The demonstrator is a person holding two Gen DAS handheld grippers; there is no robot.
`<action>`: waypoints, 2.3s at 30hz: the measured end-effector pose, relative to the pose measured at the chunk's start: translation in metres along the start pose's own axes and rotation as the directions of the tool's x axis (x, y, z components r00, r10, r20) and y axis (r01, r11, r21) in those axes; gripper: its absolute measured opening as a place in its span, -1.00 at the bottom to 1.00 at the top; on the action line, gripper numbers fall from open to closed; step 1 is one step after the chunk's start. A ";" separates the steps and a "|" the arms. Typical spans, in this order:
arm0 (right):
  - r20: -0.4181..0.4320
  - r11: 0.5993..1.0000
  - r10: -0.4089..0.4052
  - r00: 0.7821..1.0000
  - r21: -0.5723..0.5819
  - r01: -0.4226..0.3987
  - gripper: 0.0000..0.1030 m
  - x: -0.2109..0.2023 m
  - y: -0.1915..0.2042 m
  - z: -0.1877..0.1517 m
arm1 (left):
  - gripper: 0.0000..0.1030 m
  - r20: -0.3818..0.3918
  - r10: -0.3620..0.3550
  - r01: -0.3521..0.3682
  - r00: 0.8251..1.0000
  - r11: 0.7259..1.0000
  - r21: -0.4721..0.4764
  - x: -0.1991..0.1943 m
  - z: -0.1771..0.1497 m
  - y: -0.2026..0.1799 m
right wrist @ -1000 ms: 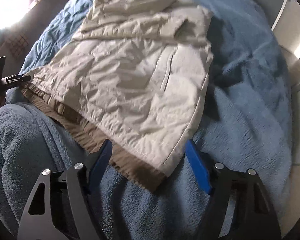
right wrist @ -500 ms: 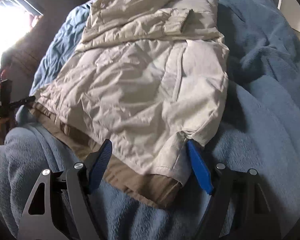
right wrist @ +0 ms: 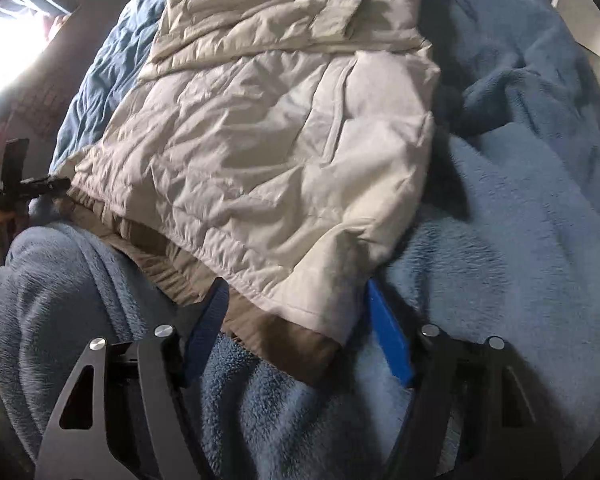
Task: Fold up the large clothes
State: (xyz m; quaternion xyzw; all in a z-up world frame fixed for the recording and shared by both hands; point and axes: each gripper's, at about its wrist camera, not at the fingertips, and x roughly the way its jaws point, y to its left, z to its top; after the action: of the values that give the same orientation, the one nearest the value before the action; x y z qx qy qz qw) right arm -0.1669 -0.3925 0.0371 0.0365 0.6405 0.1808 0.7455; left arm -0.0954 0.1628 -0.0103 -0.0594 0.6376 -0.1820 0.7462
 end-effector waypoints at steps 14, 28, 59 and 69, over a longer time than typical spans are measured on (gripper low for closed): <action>-0.083 0.996 0.068 0.994 0.061 -0.063 0.14 0.040 -0.008 0.020 | -0.08 -0.042 -0.037 0.036 0.998 0.999 -0.006 0.011 0.012 0.007; 0.370 0.985 0.106 0.923 0.085 -0.147 -0.77 -0.071 -0.032 0.032 | -0.69 0.106 -0.257 0.237 0.961 0.957 0.166 -0.028 0.007 -0.043; 0.693 0.938 -0.055 0.719 0.282 -0.201 -0.78 -0.015 -0.112 0.307 | -0.64 0.555 -0.026 0.138 0.832 0.977 -0.162 -0.035 0.298 0.056; 0.634 0.922 -0.095 0.767 0.347 -0.173 -0.70 0.059 -0.133 0.340 | -0.56 0.494 0.041 0.081 0.868 0.971 -0.224 0.028 0.321 0.077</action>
State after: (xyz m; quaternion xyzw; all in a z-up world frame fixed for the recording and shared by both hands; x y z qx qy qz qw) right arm 0.1982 -0.4374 0.0036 0.2552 0.3697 0.0438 0.8923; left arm 0.2356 0.1786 -0.0039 -0.1994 0.4414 -0.0909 0.8701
